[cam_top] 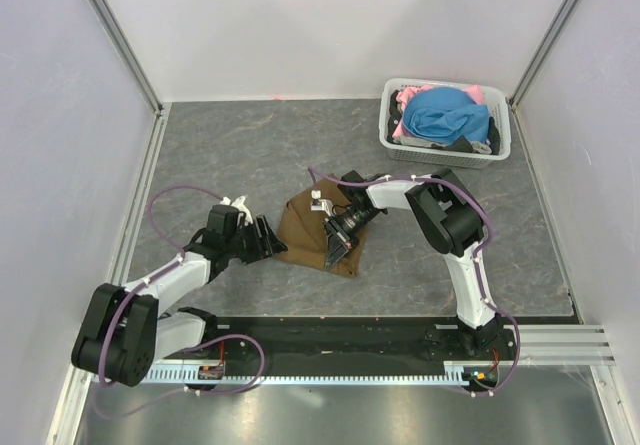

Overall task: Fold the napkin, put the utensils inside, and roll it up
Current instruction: Roll the napkin with the utensil

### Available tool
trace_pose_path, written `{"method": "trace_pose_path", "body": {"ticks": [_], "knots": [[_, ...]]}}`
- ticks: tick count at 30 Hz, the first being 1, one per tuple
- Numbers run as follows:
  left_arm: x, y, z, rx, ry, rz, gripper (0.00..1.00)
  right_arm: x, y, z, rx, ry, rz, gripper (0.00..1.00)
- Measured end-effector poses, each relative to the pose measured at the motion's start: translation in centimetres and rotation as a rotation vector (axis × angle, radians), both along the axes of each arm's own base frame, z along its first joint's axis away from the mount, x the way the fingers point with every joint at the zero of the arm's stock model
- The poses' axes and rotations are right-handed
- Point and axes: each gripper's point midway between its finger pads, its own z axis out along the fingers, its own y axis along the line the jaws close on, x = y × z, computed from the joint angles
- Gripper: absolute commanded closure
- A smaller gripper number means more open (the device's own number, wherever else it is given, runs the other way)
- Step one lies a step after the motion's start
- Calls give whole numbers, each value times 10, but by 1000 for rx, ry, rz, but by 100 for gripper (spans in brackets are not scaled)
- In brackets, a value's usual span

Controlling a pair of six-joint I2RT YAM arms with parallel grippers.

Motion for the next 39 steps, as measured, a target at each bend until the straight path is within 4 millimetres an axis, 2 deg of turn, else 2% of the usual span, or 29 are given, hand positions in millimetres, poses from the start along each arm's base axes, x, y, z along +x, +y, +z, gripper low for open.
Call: {"method": "trace_pose_path", "body": {"ticks": [4, 11, 19, 22, 25, 28, 31, 32, 34, 35, 39], "knots": [[8, -2, -1, -9, -18, 3, 42, 0, 0, 0, 1, 2, 0, 100], [13, -2, -6, -8, -15, 20, 60, 0, 0, 0, 7, 17, -4, 100], [14, -1, -11, 0, 7, 33, 75, 0, 0, 0, 12, 26, -7, 100], [15, -2, -12, 2, 16, 32, 83, 0, 0, 0, 11, 27, -8, 99], [16, -2, -13, 5, 27, 31, 98, 1, 0, 0, -4, 29, -15, 96], [18, -4, -13, 7, 42, 29, 98, 4, -2, 1, -40, 0, -24, 89], [21, -5, -13, 8, 52, 25, 98, 13, -5, 6, -83, -84, -37, 73], [21, -6, -13, 9, 53, 25, 98, 18, -6, 8, -97, -113, -44, 63], [23, -6, -13, 10, 59, 25, 98, 24, -8, 12, -120, -160, -58, 59], [23, -6, -13, 10, 62, 24, 98, 28, -9, 15, -133, -189, -66, 50], [24, -7, -13, 19, 89, 23, 98, 46, -16, 29, -188, -344, -117, 42]]}}
